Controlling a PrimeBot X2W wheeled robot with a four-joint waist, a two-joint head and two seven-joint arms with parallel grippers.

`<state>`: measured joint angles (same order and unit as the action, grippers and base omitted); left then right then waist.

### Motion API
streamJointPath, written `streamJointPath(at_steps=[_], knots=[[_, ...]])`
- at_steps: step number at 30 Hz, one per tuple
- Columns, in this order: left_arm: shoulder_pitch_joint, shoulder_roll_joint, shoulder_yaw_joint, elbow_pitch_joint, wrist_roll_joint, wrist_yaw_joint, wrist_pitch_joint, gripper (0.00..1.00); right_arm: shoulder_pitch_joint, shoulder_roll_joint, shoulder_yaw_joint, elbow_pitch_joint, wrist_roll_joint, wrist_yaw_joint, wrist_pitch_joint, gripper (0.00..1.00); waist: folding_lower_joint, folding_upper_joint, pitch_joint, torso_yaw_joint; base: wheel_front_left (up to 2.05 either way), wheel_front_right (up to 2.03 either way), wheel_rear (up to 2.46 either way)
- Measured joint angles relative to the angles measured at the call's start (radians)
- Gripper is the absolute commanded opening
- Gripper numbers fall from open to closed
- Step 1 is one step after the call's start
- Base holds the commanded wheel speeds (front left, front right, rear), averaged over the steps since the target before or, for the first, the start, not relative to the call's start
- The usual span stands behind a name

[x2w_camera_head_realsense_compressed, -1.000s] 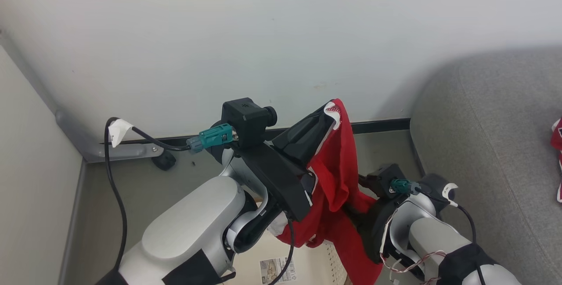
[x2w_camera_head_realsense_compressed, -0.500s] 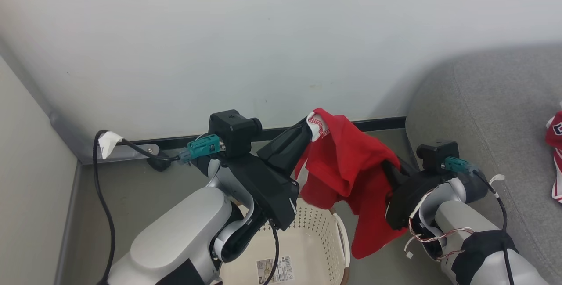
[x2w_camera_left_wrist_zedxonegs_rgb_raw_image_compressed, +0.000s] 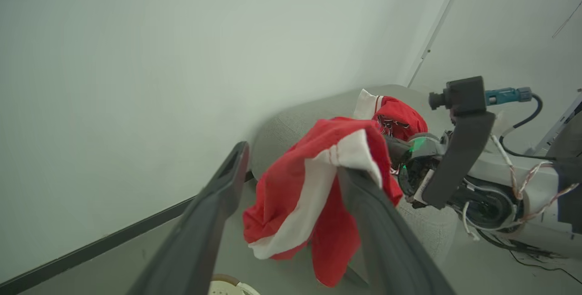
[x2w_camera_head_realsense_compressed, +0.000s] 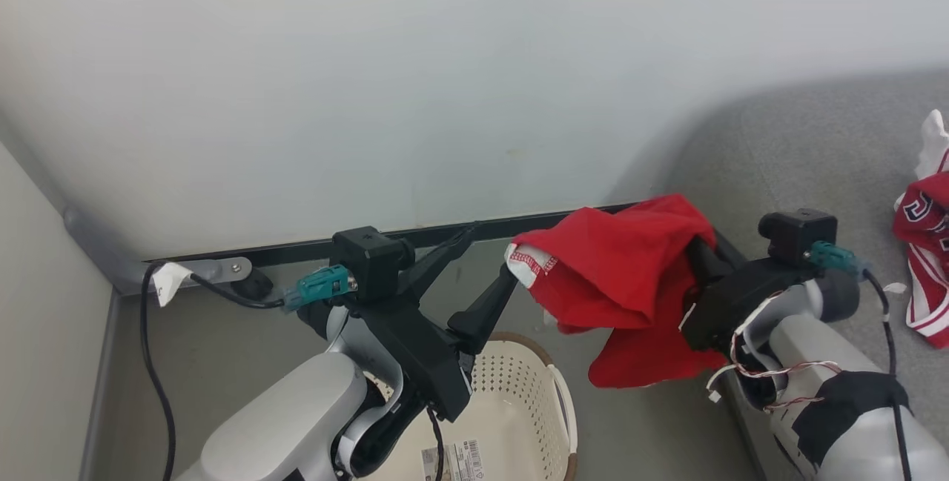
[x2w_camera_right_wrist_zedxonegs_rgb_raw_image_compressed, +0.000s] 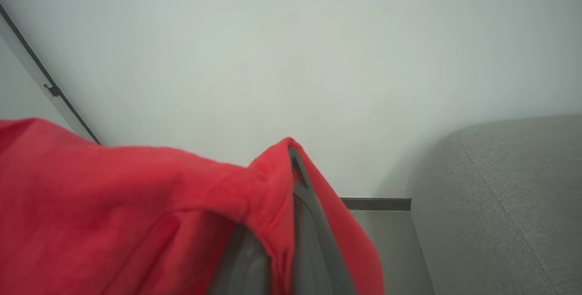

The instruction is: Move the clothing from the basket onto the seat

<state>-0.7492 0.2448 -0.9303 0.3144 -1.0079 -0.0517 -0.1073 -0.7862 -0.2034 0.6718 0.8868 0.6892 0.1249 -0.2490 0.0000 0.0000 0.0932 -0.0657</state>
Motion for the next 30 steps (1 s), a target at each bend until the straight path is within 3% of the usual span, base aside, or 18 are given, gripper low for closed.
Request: streamJointPath(at_steps=[13,30], knots=[[0.085,0.043,-0.013,-0.004,-0.002,0.026,-0.001,1.0,0.048,-0.104,-0.167,-0.169,0.027,-0.003,0.0,0.0,0.0,0.0,-0.012,-0.072,0.0,0.0,0.0],[0.102,0.089,-0.039,-0.1,0.025,0.026,-0.01,1.0,0.289,-0.156,-0.334,-0.534,0.004,-0.068,-0.003,0.0,-0.0001,0.0,0.006,-0.228,0.0,0.0,0.0]])
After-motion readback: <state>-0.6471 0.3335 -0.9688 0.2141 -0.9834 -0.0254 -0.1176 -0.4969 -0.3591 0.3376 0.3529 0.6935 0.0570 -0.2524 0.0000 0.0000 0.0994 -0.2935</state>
